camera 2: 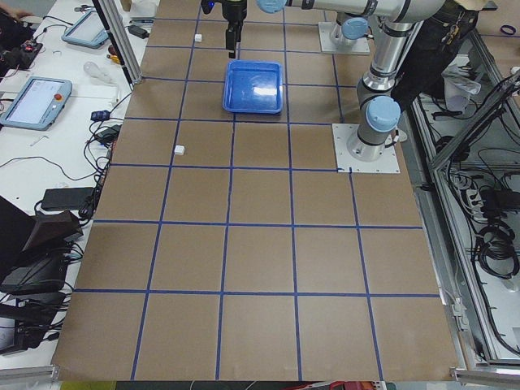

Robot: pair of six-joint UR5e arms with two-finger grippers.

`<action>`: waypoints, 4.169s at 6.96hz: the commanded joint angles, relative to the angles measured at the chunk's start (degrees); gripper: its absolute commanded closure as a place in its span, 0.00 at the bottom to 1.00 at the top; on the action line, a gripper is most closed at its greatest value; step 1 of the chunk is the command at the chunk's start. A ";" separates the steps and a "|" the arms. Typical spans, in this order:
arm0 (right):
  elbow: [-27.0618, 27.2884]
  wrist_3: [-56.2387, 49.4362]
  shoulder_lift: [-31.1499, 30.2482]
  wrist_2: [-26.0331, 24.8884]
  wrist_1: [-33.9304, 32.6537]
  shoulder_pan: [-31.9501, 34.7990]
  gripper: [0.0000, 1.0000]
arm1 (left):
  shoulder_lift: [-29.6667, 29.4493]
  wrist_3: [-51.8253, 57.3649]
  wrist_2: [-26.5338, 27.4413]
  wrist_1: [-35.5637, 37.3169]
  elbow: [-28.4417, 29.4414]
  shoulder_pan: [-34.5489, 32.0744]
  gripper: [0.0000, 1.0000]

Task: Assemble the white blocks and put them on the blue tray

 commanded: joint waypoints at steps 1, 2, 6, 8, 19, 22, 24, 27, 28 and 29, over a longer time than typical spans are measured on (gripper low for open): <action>0.00 0.03 0.00 0.00 0.05 0.00 0.00 | 0.23 -0.28 -0.14 0.08 -0.44 -0.30 0.00; 0.08 -0.05 0.00 0.00 0.05 0.00 0.00 | 0.32 -0.28 -0.14 -0.01 -0.44 -0.30 0.00; -0.18 -0.75 0.70 0.09 -0.03 0.00 0.00 | -1.69 -0.10 0.03 3.04 -0.44 0.57 0.00; -1.32 -11.77 2.28 0.79 -0.39 -0.44 0.00 | -8.52 0.69 0.12 10.24 -0.62 2.59 0.00; -2.28 -96.24 9.55 5.68 -5.19 -16.42 0.00 | -36.76 7.28 0.47 25.83 10.09 12.01 0.00; -4.04 -102.34 24.83 14.47 -15.14 -17.75 0.00 | -39.76 9.30 0.56 29.16 10.72 12.44 0.00; -7.46 -100.78 31.95 21.86 -21.88 -17.84 0.00 | -41.07 10.44 0.56 29.52 11.34 12.62 0.07; -8.88 -96.55 37.79 26.95 -24.11 -15.22 0.00 | -41.26 12.11 0.47 29.43 10.90 14.03 0.27; -8.97 -97.34 38.92 27.42 -24.29 -13.99 0.00 | -41.26 12.11 0.39 29.26 10.90 14.03 0.44; -8.97 -102.66 39.02 27.51 -24.64 -13.28 0.00 | -41.17 12.20 0.39 28.65 10.81 14.03 0.53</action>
